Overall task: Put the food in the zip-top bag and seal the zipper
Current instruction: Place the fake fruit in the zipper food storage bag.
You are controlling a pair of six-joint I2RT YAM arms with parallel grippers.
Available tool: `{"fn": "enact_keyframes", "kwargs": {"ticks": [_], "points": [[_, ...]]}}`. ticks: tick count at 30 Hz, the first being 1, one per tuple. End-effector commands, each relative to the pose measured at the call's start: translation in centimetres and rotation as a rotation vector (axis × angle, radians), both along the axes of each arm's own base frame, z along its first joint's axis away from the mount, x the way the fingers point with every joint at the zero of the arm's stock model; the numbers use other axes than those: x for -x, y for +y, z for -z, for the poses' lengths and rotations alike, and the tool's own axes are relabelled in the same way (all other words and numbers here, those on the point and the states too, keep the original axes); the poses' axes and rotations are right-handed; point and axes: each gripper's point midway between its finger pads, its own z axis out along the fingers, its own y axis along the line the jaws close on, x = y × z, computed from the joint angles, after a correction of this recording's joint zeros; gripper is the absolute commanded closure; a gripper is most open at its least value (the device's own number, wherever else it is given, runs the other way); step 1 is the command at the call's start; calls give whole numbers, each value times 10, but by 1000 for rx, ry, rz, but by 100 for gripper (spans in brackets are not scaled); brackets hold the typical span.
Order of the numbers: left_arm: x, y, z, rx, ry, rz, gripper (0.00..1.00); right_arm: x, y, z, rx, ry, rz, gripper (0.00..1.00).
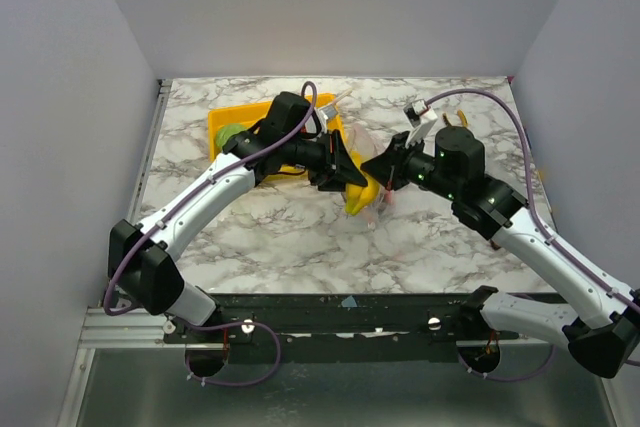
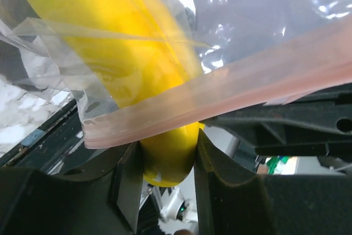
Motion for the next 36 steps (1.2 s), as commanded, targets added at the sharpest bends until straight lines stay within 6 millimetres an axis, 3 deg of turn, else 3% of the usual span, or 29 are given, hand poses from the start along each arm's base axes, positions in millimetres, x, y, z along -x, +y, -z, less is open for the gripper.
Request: {"fn": "enact_keyframes", "kwargs": {"ticks": [1,7,12,18,22,25,29,32,36], "points": [[-27,-12,-39,81,-24,-148,100,7,9,-11,-67,64,-5,99],[-32,-2,-31,144,134,-297,100,8,10,-6,-67,90,-2,99],[-43,16,-40,158,114,-454,100,15,12,-4,-64,89,-37,99],[-68,26,-14,123,156,-619,93,13,17,-1,-81,134,-17,99],[-84,22,-8,99,109,-639,87,8,16,-3,-114,164,29,99],[-90,20,-3,65,44,-619,71,2,14,-3,-132,183,75,99],[-84,18,3,48,-27,-549,39,-12,-4,-2,-93,187,216,99],[-74,12,-5,70,-97,-446,28,-19,-23,-1,-67,163,318,99],[-58,5,-31,173,-253,-300,2,-23,-36,2,-26,146,377,99]]}}
